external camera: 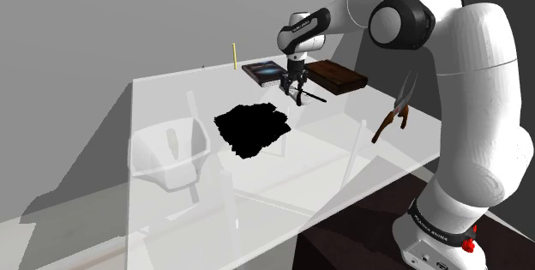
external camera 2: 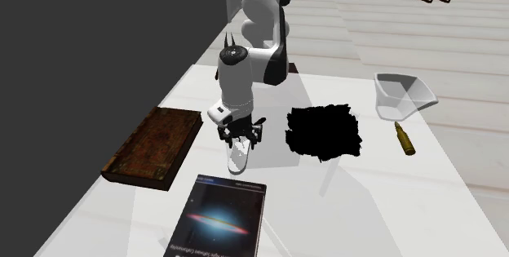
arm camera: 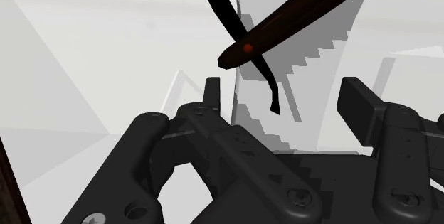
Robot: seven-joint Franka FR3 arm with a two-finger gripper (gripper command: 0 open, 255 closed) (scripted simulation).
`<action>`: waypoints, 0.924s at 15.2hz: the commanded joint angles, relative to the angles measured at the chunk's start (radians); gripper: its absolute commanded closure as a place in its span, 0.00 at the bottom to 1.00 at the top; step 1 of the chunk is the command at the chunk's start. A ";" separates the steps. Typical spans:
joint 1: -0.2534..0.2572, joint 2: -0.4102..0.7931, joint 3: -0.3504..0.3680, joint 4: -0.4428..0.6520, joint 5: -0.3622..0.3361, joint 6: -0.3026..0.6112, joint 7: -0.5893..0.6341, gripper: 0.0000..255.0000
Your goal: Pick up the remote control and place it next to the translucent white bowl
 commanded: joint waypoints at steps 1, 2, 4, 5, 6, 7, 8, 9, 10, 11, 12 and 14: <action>0.000 0.000 0.000 0.000 0.000 0.000 0.000 1.00; 0.000 0.000 0.000 0.000 0.000 0.000 0.000 1.00; 0.000 0.000 0.000 0.000 0.000 0.000 0.000 1.00; 0.000 0.000 0.000 0.000 0.000 0.000 0.000 1.00; 0.000 -0.006 -0.001 0.005 -0.001 -0.010 0.001 1.00; 0.001 -0.011 -0.001 0.010 -0.003 -0.021 0.002 1.00; 0.001 -0.017 -0.002 0.016 -0.004 -0.032 0.003 1.00; 0.001 -0.022 -0.003 0.022 -0.005 -0.043 0.004 1.00; 0.001 -0.027 -0.003 0.028 -0.006 -0.054 0.005 1.00; 0.001 -0.031 -0.004 0.034 -0.007 -0.065 0.005 1.00; 0.002 -0.036 -0.004 0.041 -0.009 -0.076 0.006 1.00; 0.002 -0.045 -0.006 0.055 -0.011 -0.099 0.008 1.00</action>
